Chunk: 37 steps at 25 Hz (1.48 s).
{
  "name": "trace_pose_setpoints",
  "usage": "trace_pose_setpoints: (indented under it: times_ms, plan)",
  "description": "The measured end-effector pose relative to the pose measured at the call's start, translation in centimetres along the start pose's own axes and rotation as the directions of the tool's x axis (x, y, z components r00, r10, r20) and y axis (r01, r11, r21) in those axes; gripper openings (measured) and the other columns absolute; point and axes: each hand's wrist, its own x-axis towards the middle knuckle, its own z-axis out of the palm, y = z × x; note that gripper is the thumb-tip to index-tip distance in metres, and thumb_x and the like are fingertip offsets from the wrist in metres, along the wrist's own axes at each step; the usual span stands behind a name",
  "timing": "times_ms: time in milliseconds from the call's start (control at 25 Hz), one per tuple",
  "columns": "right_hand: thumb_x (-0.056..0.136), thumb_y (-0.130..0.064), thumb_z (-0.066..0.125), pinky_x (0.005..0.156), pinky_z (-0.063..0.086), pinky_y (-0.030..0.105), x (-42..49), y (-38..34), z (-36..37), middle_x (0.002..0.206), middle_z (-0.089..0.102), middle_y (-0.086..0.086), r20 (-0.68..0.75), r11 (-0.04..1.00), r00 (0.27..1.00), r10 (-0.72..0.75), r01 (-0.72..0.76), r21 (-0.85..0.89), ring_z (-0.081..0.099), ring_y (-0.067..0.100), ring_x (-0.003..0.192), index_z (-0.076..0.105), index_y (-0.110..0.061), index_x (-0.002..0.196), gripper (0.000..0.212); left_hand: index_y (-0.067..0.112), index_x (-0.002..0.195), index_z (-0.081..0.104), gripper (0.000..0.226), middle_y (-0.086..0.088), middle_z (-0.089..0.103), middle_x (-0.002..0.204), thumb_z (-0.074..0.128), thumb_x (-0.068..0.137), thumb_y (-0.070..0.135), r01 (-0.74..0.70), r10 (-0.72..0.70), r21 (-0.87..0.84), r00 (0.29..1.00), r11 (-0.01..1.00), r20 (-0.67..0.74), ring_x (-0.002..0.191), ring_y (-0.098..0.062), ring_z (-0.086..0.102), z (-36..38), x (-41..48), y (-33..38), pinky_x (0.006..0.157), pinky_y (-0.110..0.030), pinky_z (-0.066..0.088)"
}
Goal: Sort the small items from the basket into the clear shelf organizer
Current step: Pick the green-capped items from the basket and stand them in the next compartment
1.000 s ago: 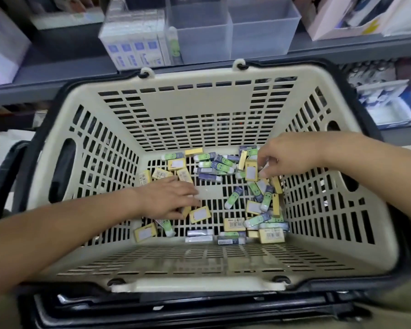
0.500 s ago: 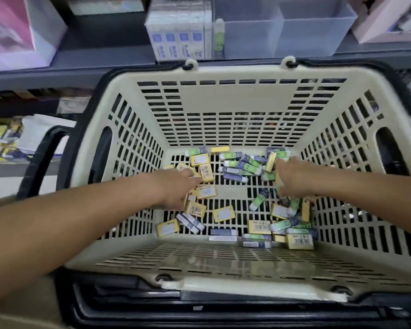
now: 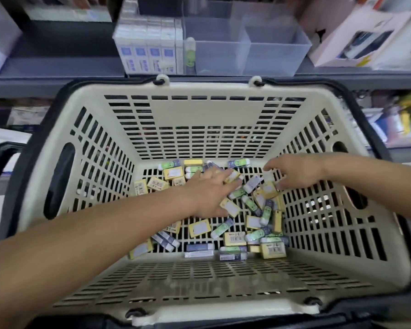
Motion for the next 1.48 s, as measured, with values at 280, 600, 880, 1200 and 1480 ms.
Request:
trace_pose_setpoints:
  times_ms: [280, 600, 880, 1200, 1480]
  plan:
    - [0.092, -0.022, 0.053, 0.095, 0.042, 0.032, 2.3, -0.9, 2.2, 0.143, 0.040, 0.007, 0.106, 0.992, 0.994, 0.038, -0.024, -0.127, 0.047, 0.024, 0.123, 0.021, -0.014, 0.146, 0.063, 0.039, 0.147, -0.006, 0.068, 0.006, -0.027, 0.153, 0.033, 0.093, 0.057, -0.099, 0.075, 0.320, 0.993, 0.942, 0.088, 0.139, -0.021, -0.028, 2.5, -0.3, -3.4, 0.112, -0.058, 0.000]
    - [0.084, -0.029, 0.060, 0.069, 0.043, 0.030, 6.4, -2.2, 4.1, 0.104, 0.057, 0.003, -0.132, 0.987, 0.990, -0.047, 0.026, -0.160, 0.054, 0.022, 0.089, 0.052, -0.015, 0.111, 0.032, 0.023, 0.142, 0.035, 0.056, -0.007, 0.020, 0.154, 0.042, 0.093, 0.050, 0.270, -0.268, -0.152, 0.963, 0.951, 0.036, 0.138, -0.029, 0.025, 0.4, -4.3, -4.9, 0.111, -0.041, 0.029]
    - [0.079, -0.035, 0.070, 0.057, 0.042, 0.024, 5.9, -6.7, 3.5, 0.073, 0.055, -0.010, -0.309, 0.767, 0.935, -0.172, 0.324, 0.554, 0.053, 0.009, 0.066, 0.058, -0.023, 0.089, 0.019, 0.016, 0.109, 0.054, 0.028, 0.003, 0.061, 0.105, 0.044, 0.096, 0.039, 0.157, -0.400, -0.987, 0.906, 0.025, 0.134, 0.092, -0.009, 0.061, 0.0, -3.4, 0.0, 0.068, -0.024, 0.048]
    - [0.086, -0.018, 0.060, 0.066, 0.052, 0.032, 7.6, -4.6, 5.9, 0.088, 0.065, 0.003, -0.323, 0.948, 0.946, 0.009, 0.094, 0.304, 0.060, 0.020, 0.076, 0.063, -0.017, 0.111, 0.025, 0.015, 0.105, 0.053, 0.013, -0.007, 0.065, 0.088, 0.051, 0.094, 0.022, 0.023, -0.588, -0.969, 0.791, -0.248, 0.169, 0.080, -0.021, 0.067, -0.1, -2.6, -3.1, 0.069, -0.033, 0.056]
    - [0.085, -0.013, 0.065, 0.050, 0.046, 0.022, 7.8, -7.1, 6.3, 0.083, 0.061, 0.000, -0.343, 0.785, 0.937, 0.061, 0.167, 0.597, 0.059, 0.017, 0.067, 0.054, -0.019, 0.082, 0.013, 0.005, 0.125, 0.041, 0.034, -0.007, 0.062, 0.080, 0.051, 0.094, 0.013, 0.112, -0.542, -0.920, 0.779, -0.376, 0.316, 0.072, -0.018, 0.064, 0.7, -2.7, -3.2, 0.060, -0.033, 0.055]
